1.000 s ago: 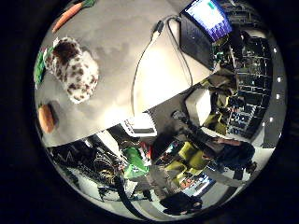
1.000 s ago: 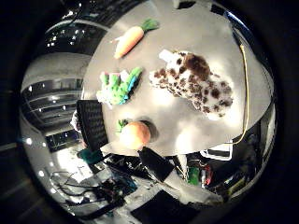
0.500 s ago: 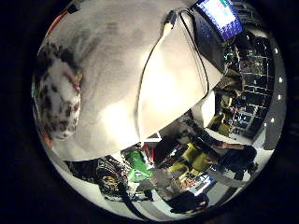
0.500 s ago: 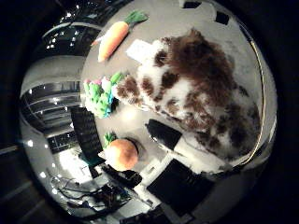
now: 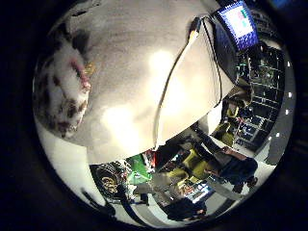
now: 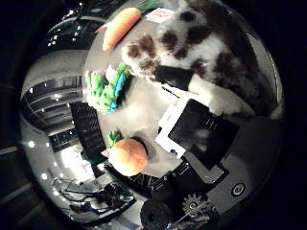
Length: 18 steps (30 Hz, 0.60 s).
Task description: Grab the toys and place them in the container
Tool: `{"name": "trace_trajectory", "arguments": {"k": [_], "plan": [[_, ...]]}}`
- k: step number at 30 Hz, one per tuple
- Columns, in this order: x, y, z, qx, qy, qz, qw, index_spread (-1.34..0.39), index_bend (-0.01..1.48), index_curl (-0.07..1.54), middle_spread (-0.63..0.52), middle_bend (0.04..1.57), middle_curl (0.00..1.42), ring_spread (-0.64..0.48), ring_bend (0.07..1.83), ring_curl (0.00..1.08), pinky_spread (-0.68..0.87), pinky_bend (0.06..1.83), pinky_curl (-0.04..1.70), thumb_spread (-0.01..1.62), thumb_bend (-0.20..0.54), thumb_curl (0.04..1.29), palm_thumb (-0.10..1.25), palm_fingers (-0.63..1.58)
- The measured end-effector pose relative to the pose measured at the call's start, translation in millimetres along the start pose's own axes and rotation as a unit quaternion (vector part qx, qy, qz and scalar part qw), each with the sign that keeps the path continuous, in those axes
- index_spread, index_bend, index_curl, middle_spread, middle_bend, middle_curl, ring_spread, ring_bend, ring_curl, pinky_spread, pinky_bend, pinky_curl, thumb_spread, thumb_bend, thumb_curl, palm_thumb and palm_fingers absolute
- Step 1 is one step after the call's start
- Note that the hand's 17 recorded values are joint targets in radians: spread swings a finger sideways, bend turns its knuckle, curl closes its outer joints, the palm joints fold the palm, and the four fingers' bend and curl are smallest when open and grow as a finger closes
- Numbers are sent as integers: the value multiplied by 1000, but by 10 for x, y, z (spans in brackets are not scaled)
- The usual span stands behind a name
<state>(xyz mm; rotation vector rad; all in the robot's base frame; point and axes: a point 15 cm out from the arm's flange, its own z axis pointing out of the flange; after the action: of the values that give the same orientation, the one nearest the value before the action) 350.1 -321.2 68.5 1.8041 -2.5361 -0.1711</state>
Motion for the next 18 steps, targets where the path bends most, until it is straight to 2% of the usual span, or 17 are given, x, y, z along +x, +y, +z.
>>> {"name": "trace_trajectory", "arguments": {"k": [4,7,12,18], "plan": [[-26,-60,-170,15,9,-10,1000,-330,789,564,-149,939,563,-201,1096,463,-422,985,431,967,-5,381,813,1479],[-19,-102,-409,36,18,-18,999,-264,943,626,-124,1072,598,-182,1223,508,-343,1122,510,961,5,430,922,1388],[-70,-28,-881,58,24,-20,998,-220,1028,657,-97,1179,615,-164,1326,541,-272,1235,594,905,-5,525,1038,1296],[-409,225,-1565,65,12,-35,997,-205,1078,666,-87,1242,609,-156,1379,549,-223,1268,663,852,-18,611,1046,1252]]}}
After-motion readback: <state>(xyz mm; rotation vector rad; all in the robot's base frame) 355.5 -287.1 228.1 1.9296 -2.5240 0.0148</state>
